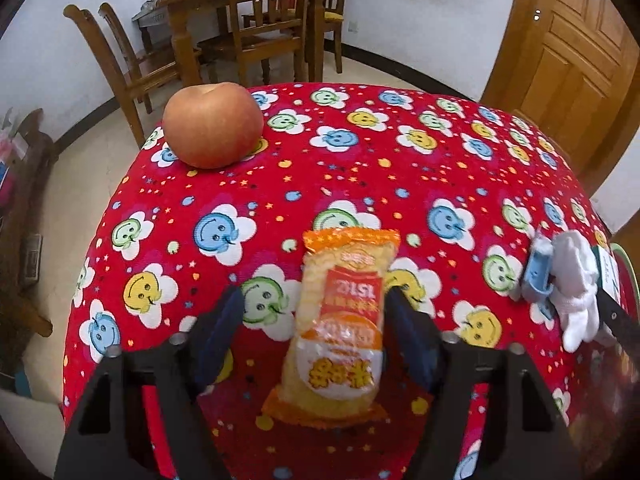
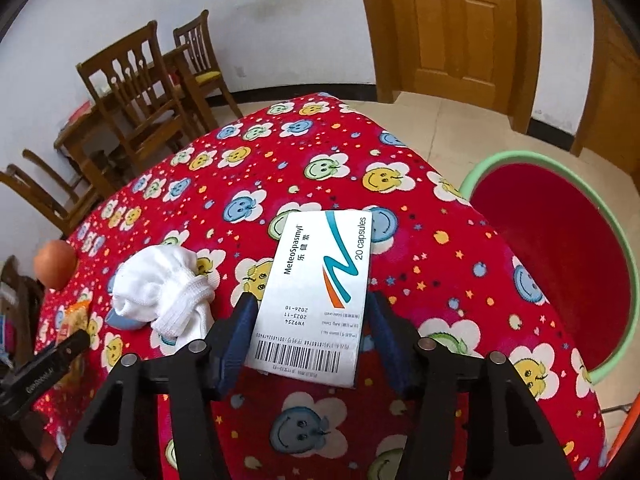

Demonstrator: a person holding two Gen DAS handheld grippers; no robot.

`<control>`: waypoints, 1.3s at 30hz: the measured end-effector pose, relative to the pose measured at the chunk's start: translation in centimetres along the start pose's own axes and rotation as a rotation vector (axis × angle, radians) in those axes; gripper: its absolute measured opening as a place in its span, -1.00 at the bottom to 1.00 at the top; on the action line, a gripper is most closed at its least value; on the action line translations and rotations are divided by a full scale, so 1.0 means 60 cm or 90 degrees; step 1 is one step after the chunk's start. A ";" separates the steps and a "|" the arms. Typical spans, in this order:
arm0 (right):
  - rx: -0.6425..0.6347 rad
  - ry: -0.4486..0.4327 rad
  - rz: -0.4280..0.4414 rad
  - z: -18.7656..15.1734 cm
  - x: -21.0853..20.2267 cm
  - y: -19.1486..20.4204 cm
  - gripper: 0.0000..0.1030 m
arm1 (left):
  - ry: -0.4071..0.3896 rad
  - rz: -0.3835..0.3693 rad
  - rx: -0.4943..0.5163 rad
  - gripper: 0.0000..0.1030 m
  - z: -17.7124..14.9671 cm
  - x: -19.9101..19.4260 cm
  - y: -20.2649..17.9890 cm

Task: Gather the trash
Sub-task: 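Grasp the bread packet with the left gripper while the right gripper grasps the white medicine box, then carry the bread packet and medicine box over the red bucket and release both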

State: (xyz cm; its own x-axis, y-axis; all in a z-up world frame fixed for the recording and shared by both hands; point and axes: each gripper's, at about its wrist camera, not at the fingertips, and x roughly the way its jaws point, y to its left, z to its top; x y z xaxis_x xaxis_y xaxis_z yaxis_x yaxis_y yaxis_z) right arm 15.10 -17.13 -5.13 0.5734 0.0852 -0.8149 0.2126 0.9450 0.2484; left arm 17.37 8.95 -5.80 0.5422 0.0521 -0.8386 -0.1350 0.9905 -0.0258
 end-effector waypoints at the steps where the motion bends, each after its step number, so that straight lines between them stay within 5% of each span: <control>1: 0.007 0.000 0.008 -0.001 -0.003 -0.004 0.12 | -0.001 -0.004 0.001 0.10 -0.002 -0.003 -0.002; 6: 0.025 -0.003 0.028 -0.005 -0.021 -0.023 0.12 | -0.002 -0.036 -0.012 -0.26 -0.011 -0.022 -0.009; 19: 0.034 -0.034 0.040 -0.012 -0.084 -0.080 0.12 | -0.035 -0.098 0.000 -0.27 -0.030 -0.093 -0.049; 39: 0.103 -0.087 -0.013 -0.002 -0.156 -0.259 0.12 | -0.049 -0.236 0.121 -0.27 -0.042 -0.177 -0.284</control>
State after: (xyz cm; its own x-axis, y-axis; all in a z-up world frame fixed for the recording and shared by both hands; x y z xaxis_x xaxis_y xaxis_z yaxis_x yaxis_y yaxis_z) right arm 6.34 -32.57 -1.41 0.6674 0.0128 -0.7446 0.3430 0.8822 0.3226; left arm 11.81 -8.79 2.19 0.5872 -0.3097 -0.7478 0.2321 0.9495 -0.2110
